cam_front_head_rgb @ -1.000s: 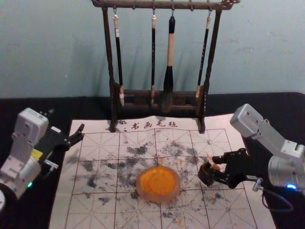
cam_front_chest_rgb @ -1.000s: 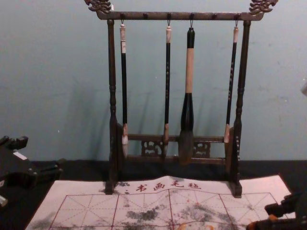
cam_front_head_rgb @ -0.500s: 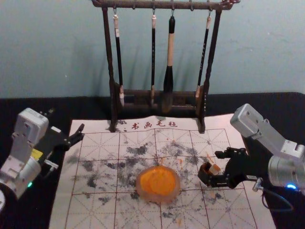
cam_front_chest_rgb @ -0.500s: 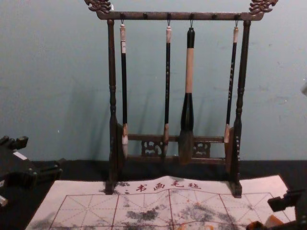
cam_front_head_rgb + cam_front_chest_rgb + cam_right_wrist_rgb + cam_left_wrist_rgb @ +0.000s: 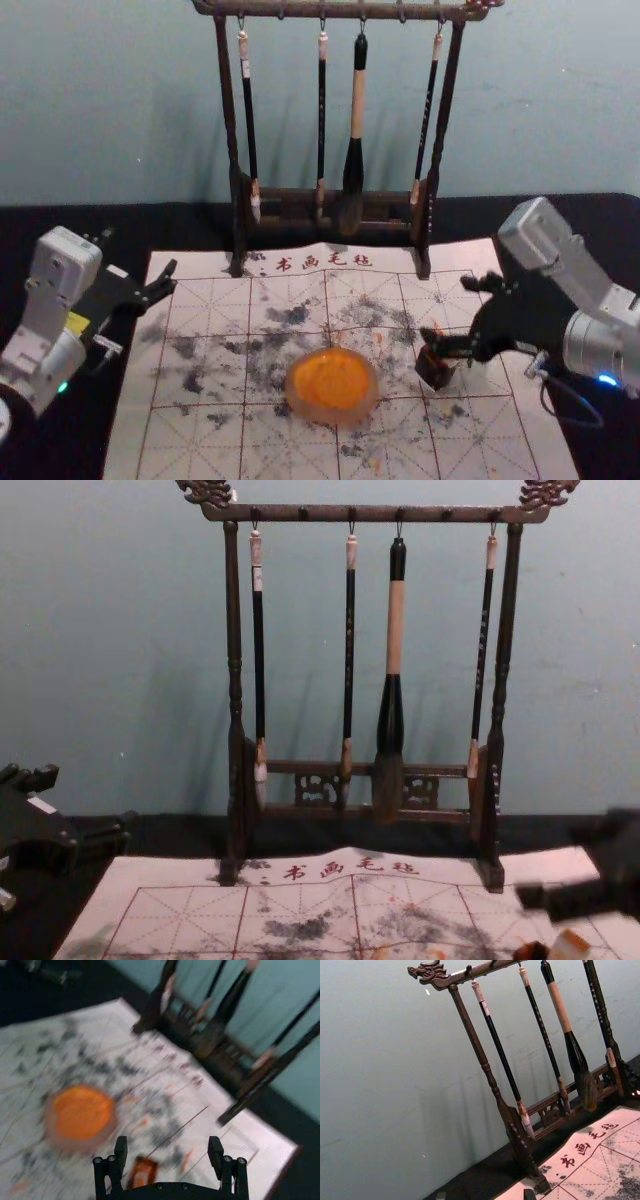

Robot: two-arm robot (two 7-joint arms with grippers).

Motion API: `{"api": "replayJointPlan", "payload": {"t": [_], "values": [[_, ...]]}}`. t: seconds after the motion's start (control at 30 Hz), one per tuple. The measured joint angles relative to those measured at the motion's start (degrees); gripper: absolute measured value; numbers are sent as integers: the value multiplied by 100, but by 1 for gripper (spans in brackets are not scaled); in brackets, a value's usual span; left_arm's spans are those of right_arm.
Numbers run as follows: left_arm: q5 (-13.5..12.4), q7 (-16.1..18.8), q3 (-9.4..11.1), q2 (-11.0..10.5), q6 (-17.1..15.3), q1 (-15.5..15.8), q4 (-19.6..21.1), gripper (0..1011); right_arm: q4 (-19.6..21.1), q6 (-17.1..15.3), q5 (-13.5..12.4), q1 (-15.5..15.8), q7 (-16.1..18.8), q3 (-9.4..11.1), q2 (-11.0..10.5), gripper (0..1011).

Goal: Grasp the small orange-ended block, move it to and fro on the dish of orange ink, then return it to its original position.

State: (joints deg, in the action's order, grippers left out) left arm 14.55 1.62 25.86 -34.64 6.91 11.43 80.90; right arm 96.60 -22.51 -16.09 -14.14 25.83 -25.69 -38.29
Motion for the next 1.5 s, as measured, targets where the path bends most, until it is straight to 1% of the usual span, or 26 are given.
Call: {"api": "replayJointPlan", "payload": {"t": [0.1,0.13,0.17,0.2,0.23,0.3,0.4,0.43,0.53,0.57,0.67,0.83,1.0,1.5], "values": [[0,0,0,0,0,0,0,1001,73,243,54,156,-336,182,138,1002],[0,0,0,0,0,0,0,1001,111,425,167,275,-638,280,239,1002],[0,0,0,0,0,0,0,1001,125,504,231,329,-785,322,295,1002],[0,0,0,0,0,0,0,1001,137,650,393,417,-1081,379,385,1002],[0,0,0,0,0,0,0,1001,137,650,393,417,-1081,379,385,1002],[0,0,0,0,0,0,0,1001,95,834,739,580,-1729,477,592,1002],[0,0,0,0,0,0,0,1001,15,838,891,661,-2067,557,732,1002],[0,0,0,0,0,0,0,1001,-49,817,969,708,-2236,598,806,1002],[0,0,0,0,0,0,0,1001,-152,788,1095,766,-2447,631,900,1000],[0,0,0,0,0,0,0,1001,-239,800,1197,803,-2588,636,961,1000],[0,0,0,0,0,0,0,1001,-443,854,1359,858,-2827,647,1097,1000],[0,0,0,0,0,0,0,1001,-818,933,1476,881,-3094,741,1345,1002],[-1,-1,0,0,0,0,0,1001,-1042,975,1504,847,-3184,820,1493,1000],[0,0,0,0,0,0,0,1001,-983,965,1505,851,-3170,794,1452,1002]]}}
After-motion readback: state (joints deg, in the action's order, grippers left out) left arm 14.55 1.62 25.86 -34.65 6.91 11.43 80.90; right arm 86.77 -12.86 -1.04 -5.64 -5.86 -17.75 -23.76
